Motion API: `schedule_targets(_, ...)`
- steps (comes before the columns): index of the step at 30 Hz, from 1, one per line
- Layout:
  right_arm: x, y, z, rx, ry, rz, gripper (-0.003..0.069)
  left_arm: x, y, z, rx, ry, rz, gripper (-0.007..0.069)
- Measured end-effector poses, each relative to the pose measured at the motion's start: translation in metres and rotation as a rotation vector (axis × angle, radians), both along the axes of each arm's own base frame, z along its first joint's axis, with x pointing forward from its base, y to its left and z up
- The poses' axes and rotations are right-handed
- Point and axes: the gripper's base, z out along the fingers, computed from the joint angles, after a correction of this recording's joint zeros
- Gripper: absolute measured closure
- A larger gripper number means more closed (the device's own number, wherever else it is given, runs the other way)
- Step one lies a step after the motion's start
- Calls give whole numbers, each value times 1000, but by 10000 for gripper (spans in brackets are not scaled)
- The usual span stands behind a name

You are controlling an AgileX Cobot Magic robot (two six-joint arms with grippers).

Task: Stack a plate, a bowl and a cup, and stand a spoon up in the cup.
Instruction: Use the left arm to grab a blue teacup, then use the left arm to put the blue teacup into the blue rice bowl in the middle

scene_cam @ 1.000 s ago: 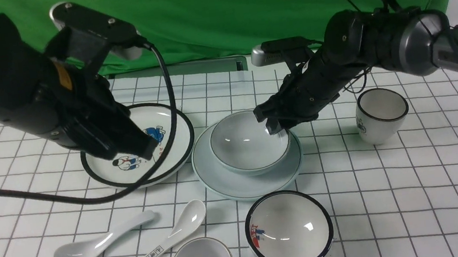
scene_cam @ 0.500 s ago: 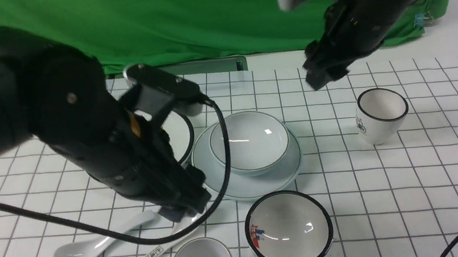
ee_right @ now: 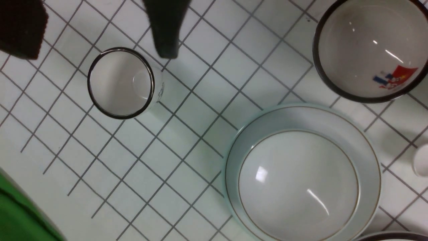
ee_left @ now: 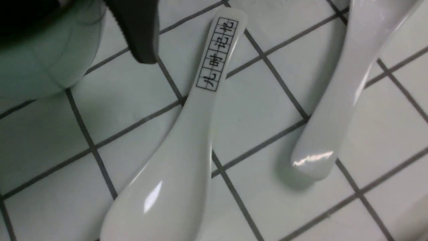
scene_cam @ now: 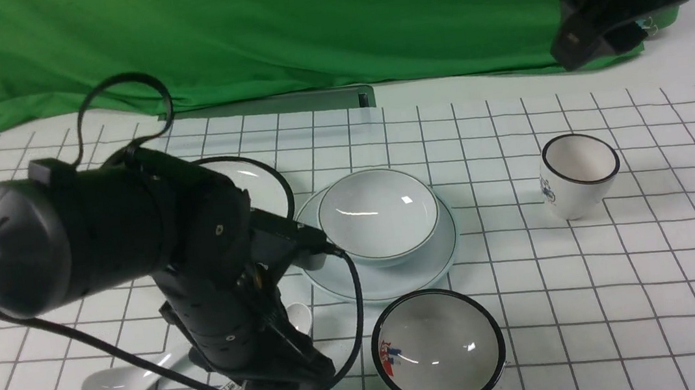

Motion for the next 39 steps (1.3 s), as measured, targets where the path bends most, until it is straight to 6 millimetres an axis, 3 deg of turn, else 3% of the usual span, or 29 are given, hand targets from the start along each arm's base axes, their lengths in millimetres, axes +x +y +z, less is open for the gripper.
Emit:
schedule_targets(3,0,0,0,0,-1,0,170,0,-1,1,-10,-8,-12,571)
schedule_targets(6,0,0,0,1,-3,0,170,-1,0,7,-20,-25,-31,631)
schedule_targets(9,0,0,0,1,-4,0,170,-1,0,19,-30,-50,-42,631)
schedule_targets(13,0,0,0,1,-4,0,170,12,-7,74,-115,-204,-57,631)
schedule_targets(14,0,0,0,1,-4,0,170,13,-7,76,-119,-213,-58,631)
schedule_targets(15,0,0,0,1,-4,0,172,27,-9,97,-146,-271,-54,631)
schedule_targets(20,0,0,0,1,-4,0,190,71,-13,117,-165,-308,-41,631)
schedule_targets(22,0,0,0,1,-4,0,212,102,-21,108,-151,-293,-42,631)
schedule_targets(27,0,0,0,-3,2,1,256,147,-42,67,-119,-215,-54,631)
schedule_targets(32,0,0,0,-13,-1,17,279,170,-54,41,-103,-176,-53,628)
schedule_targets(39,0,0,0,-13,-9,22,280,176,-56,25,-88,-148,-51,557)
